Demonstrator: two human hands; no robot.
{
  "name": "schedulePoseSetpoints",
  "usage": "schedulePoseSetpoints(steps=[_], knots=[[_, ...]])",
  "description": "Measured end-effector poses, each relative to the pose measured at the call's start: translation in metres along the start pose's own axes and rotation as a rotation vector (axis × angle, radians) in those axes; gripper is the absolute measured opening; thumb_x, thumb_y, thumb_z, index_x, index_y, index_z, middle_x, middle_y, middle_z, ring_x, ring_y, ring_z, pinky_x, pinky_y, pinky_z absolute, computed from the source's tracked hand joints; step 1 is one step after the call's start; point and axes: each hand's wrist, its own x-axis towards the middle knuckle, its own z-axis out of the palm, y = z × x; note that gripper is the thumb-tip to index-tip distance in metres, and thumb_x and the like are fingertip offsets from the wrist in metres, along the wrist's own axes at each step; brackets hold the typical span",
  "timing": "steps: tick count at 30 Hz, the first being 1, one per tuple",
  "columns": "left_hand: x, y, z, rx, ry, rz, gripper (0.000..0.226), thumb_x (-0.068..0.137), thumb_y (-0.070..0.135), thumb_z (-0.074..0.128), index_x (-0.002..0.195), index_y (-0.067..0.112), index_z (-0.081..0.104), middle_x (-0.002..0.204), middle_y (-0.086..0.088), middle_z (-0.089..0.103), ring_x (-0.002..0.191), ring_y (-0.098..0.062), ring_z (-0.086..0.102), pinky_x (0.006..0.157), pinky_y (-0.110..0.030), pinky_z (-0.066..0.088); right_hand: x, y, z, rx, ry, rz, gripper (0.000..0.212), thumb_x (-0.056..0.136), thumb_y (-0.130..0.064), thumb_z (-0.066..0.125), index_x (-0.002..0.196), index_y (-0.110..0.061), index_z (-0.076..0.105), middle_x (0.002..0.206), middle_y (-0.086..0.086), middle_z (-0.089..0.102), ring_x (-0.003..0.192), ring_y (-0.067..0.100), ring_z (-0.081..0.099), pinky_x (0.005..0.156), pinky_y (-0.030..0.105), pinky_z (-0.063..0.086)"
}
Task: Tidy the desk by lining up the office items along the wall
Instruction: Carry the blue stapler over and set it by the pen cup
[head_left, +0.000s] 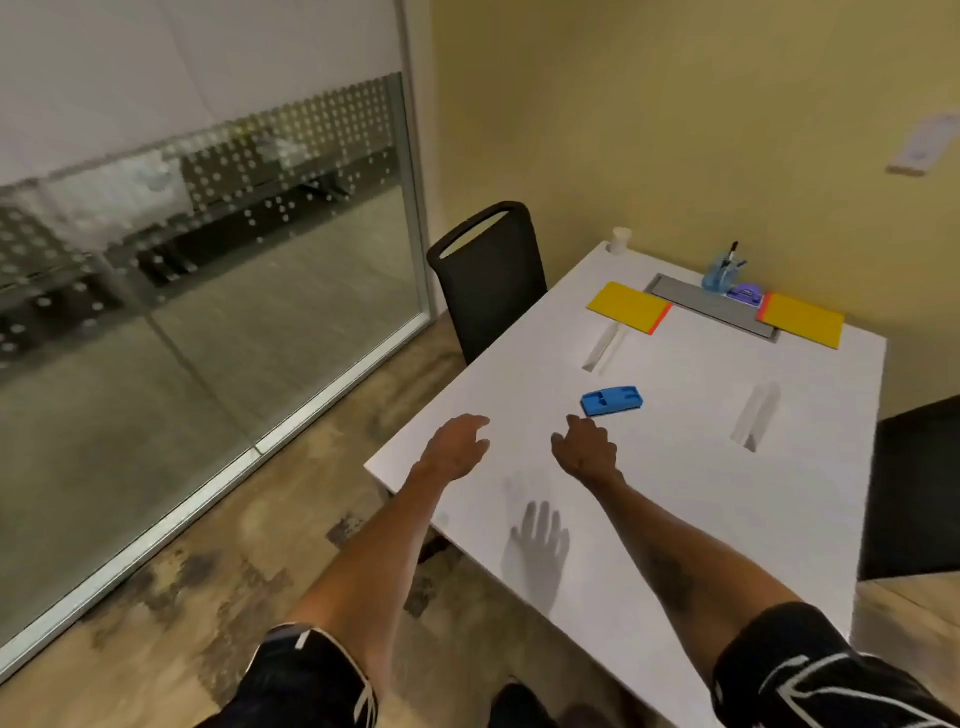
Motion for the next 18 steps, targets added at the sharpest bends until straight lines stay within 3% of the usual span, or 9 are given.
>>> schedulePoseSetpoints(steps=[9,18], knots=[[0.117,0.022,-0.014,0.073,-0.175,0.176,0.049,0.101,0.030,0.045,0.149,0.020,0.036,0.156,-0.002,0.034,0.145,-0.021,0.029,0.119,-0.036,0.023,0.087,0.011,-0.009,0.174,0.019,0.179,0.048,0.097,-0.032,0.044,0.139,-0.009,0.041,0.140,0.015,0.047,0.126,0.035,0.046,0.103,0.044,0.039],[0.235,0.056,0.001,-0.010,-0.319,0.174,0.046,0.100,0.026,0.049,0.145,0.017,0.042,0.151,-0.004,0.043,0.139,-0.024,0.040,0.118,-0.037,0.030,0.191,0.041,-0.020,0.299,0.037,0.280,0.040,0.092,-0.025,0.047,0.126,-0.005,0.052,0.126,0.015,0.057,0.112,0.034,0.055,0.092,0.042,0.046]])
